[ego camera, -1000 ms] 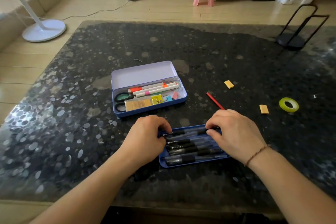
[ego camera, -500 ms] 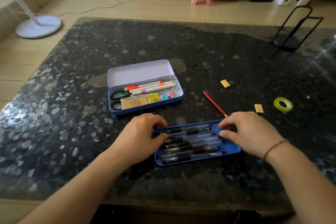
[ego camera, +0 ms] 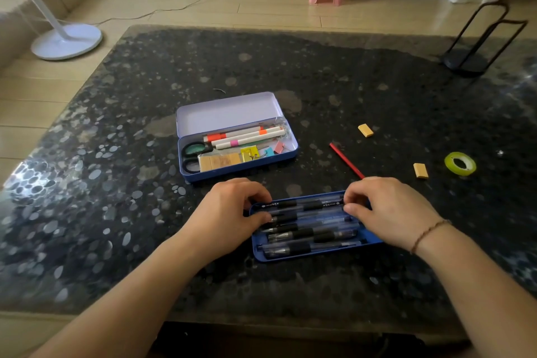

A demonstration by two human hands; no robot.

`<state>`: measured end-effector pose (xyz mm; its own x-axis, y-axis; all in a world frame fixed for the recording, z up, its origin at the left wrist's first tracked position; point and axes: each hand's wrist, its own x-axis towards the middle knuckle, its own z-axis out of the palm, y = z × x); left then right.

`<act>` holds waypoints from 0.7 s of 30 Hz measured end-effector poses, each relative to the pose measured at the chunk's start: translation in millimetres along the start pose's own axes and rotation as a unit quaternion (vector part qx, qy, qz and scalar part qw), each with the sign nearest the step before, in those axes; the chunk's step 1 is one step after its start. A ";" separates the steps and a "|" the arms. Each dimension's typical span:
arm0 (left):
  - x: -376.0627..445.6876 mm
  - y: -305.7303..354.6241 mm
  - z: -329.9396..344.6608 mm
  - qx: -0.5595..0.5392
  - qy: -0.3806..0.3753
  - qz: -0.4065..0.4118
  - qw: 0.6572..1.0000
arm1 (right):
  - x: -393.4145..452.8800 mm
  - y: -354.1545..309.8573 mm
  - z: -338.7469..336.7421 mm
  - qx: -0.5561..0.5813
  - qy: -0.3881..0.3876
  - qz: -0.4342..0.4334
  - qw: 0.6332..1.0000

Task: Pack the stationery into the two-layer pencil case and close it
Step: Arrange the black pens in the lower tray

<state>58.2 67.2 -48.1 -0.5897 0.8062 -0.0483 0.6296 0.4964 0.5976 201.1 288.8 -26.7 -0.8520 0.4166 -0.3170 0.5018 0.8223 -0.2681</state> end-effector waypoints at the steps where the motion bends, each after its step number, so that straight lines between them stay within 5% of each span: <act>1: 0.1 -0.4 0.3 -0.001 0.002 -0.001 1.000 | 0.3 -0.6 1.0 -0.002 0.002 0.001 1.000; 21: 0.0 3.1 -5.7 -0.017 -0.050 -0.006 0.999 | 2.0 0.5 0.4 0.069 -0.006 0.052 0.996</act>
<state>57.3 66.9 -41.8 -0.5422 0.8296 -0.1336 0.6051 0.4958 0.6230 199.8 289.8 -27.8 -0.7924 0.4920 -0.3605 0.6044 0.7132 -0.3551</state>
